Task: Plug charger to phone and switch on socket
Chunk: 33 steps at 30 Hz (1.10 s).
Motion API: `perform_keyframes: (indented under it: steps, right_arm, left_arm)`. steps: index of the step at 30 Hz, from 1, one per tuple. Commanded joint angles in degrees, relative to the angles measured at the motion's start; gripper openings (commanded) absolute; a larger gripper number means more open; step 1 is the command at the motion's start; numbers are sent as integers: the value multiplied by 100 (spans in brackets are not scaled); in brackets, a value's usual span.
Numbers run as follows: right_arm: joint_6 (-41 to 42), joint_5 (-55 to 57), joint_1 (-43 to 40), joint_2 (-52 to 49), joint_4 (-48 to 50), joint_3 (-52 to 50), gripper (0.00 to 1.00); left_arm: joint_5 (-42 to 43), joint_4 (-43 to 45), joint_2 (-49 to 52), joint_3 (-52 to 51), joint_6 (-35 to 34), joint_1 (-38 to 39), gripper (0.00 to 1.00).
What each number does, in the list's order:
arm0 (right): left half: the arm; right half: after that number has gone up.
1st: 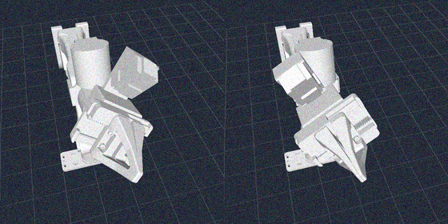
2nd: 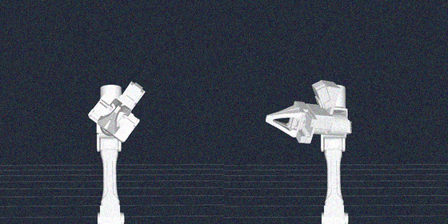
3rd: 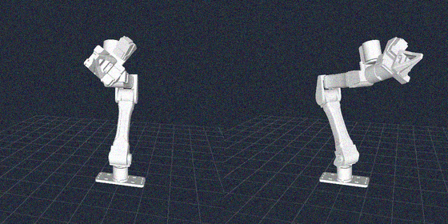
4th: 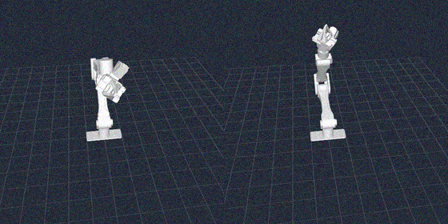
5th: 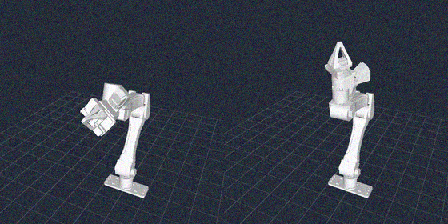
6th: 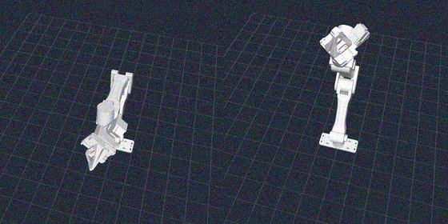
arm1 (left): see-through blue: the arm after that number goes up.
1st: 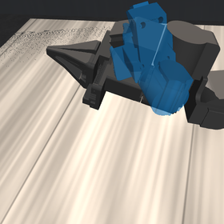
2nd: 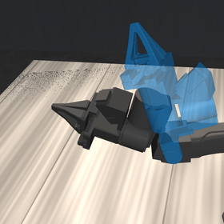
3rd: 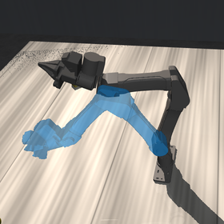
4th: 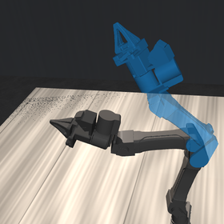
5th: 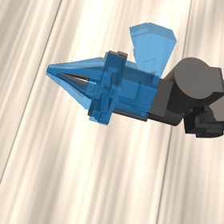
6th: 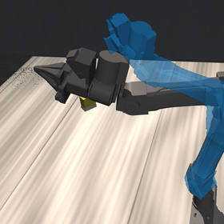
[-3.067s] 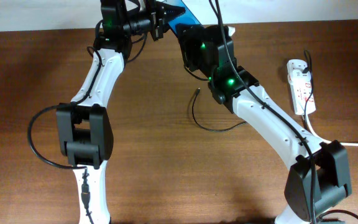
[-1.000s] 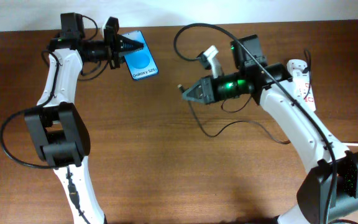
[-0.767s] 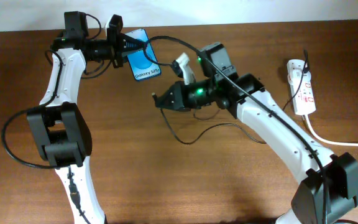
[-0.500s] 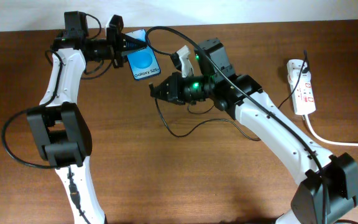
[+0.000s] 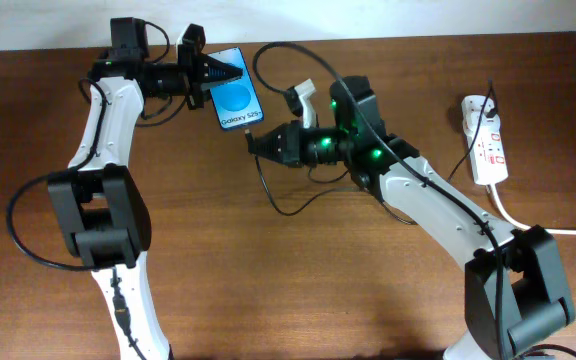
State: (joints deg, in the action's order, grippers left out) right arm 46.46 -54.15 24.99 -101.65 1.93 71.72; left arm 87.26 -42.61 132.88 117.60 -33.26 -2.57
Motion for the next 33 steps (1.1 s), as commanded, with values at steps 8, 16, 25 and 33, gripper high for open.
perform_keyframes:
  steps: [8,16,25,33]
  right_arm:
    - [356,-372,-24,13,146,-17,4]
    - [354,-210,-22,11,197,-17,4]
    - [334,-44,-225,11,184,-17,4]
    - [339,216,-216,11,111,-17,4]
  left_arm:
    - [293,57,-42,42,210,-9,0]
    - [293,57,-42,42,210,131,0]
    - [293,55,-42,42,210,131,0]
    - [293,57,-42,42,212,142,0]
